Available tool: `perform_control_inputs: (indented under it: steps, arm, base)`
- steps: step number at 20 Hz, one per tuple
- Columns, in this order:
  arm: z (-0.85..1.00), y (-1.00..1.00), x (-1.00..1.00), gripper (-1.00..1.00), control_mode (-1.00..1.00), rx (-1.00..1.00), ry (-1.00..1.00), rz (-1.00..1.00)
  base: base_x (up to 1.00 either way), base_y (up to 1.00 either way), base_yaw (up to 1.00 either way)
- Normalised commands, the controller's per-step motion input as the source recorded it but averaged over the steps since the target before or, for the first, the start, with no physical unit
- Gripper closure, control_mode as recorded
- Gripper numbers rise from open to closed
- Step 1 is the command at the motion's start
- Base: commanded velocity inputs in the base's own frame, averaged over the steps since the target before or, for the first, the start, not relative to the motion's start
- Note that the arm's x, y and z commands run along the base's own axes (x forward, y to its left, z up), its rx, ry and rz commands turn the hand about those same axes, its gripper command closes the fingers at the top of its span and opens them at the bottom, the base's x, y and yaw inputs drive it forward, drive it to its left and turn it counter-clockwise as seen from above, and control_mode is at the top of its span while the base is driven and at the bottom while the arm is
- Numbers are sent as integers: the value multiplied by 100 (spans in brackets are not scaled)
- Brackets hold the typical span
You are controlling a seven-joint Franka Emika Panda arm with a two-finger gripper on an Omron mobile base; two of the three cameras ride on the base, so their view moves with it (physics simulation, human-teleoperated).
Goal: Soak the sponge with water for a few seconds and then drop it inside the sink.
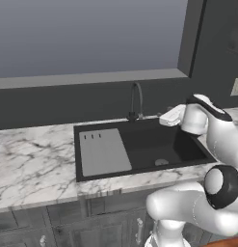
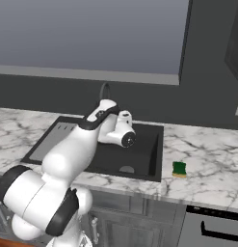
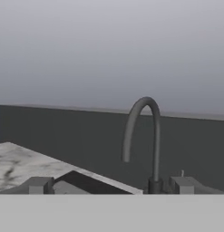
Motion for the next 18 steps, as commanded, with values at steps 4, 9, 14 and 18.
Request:
perform_control_inputs:
  steps: [4,9,14,18]
  arm:
    - [-18,0,19,-100,-100,0,0,0]
    - [-16,0,16,-100,-100,0,0,0]
    - [-12,0,16,-100,-100,0,0,0]
    - [-6,0,24,-100,-100,0,0,0]
  base:
    - [0,0,0]
    - [0,0,0]
    - [0,0,0]
    - [0,0,0]
